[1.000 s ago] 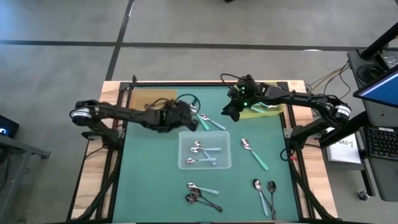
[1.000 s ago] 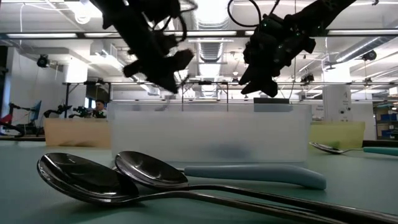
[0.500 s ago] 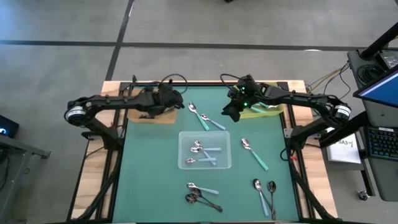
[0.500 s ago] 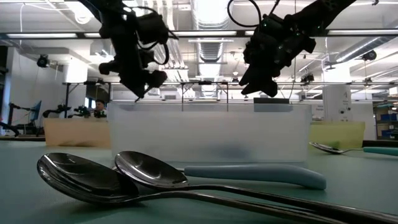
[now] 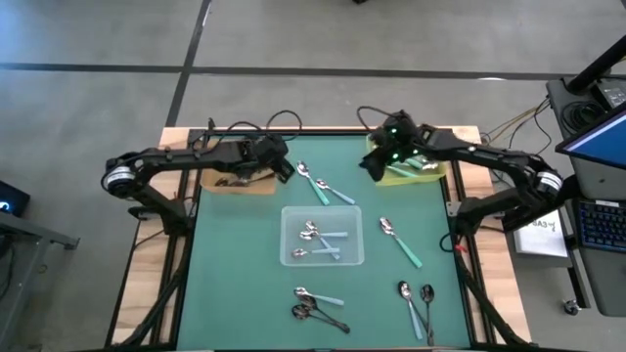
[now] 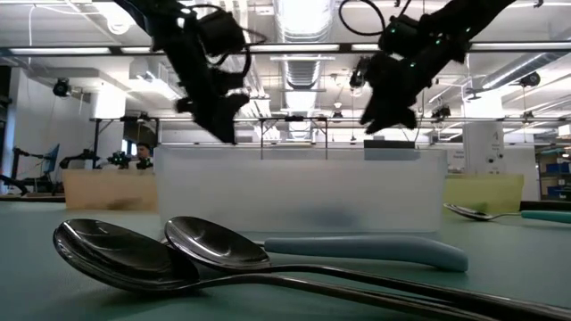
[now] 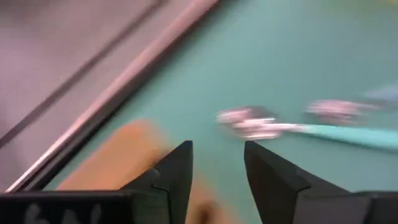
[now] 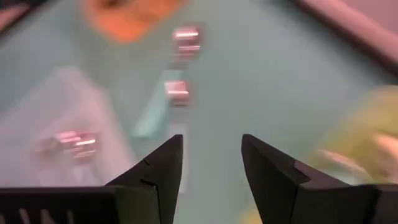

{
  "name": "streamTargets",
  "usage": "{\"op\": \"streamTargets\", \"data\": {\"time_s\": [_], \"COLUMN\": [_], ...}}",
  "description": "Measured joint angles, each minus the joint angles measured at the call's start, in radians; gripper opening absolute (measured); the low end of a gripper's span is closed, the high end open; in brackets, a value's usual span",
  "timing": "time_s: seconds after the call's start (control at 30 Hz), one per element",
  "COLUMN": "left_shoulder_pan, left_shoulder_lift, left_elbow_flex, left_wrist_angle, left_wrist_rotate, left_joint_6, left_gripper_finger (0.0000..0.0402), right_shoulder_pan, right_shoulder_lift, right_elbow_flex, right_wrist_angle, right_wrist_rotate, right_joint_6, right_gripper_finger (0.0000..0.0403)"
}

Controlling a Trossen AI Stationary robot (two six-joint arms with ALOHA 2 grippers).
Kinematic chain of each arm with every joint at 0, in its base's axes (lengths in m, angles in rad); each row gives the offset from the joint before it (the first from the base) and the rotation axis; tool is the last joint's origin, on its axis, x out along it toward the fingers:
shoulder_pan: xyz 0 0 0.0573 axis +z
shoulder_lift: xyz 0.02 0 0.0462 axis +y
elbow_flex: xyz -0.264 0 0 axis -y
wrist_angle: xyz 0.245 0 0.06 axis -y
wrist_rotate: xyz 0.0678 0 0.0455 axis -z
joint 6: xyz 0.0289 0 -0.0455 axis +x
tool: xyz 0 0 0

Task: Sort silverware by color (type)
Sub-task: Put the light blue spoon into the yellow bin

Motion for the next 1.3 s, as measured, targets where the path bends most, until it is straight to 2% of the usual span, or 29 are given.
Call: {"op": "streamTargets", "data": {"time_s": [0.07, 0.13, 0.23, 0.33, 0.43, 0.67, 0.87, 1.07, 1.3], "left_shoulder_pan": [-0.011, -0.017, -0.015, -0.015, -0.007, -0.007, -0.005, -0.006, -0.006], "left_shoulder_lift": [0.006, 0.017, 0.040, 0.070, 0.116, 0.255, 0.368, 0.462, 0.565], "left_elbow_flex": [0.000, 0.000, -0.002, -0.002, 0.007, 0.096, 0.182, 0.284, 0.414], "left_wrist_angle": [0.062, 0.088, 0.086, 0.107, 0.136, 0.142, 0.038, 0.013, -0.177], "left_wrist_rotate": [0.166, 0.275, 0.353, 0.364, 0.376, 0.404, 0.426, 0.429, 0.435], "left_joint_6": [0.129, 0.238, 0.411, 0.553, 0.617, 0.628, 0.637, 0.680, 0.707], "left_gripper_finger": [0.0132, 0.0133, 0.0130, 0.0125, 0.0120, 0.0112, 0.0106, 0.0104, 0.0104], "right_shoulder_pan": [-0.024, -0.039, -0.042, -0.042, -0.042, -0.042, -0.042, -0.042, -0.042], "right_shoulder_lift": [-0.047, -0.100, -0.173, -0.235, -0.283, -0.342, -0.346, -0.340, -0.340], "right_elbow_flex": [0.015, 0.021, 0.021, 0.020, 0.020, 0.019, 0.019, 0.018, 0.018], "right_wrist_angle": [-0.078, -0.132, -0.189, -0.223, -0.222, -0.221, -0.221, -0.221, -0.221], "right_wrist_rotate": [0.144, 0.316, 0.526, 0.640, 0.658, 0.658, 0.658, 0.657, 0.657], "right_joint_6": [-0.013, -0.032, -0.049, -0.049, -0.035, -0.061, -0.057, -0.057, -0.057], "right_gripper_finger": [0.0155, 0.0155, 0.0155, 0.0155, 0.0155, 0.0155, 0.0155, 0.0155, 0.0155]}}
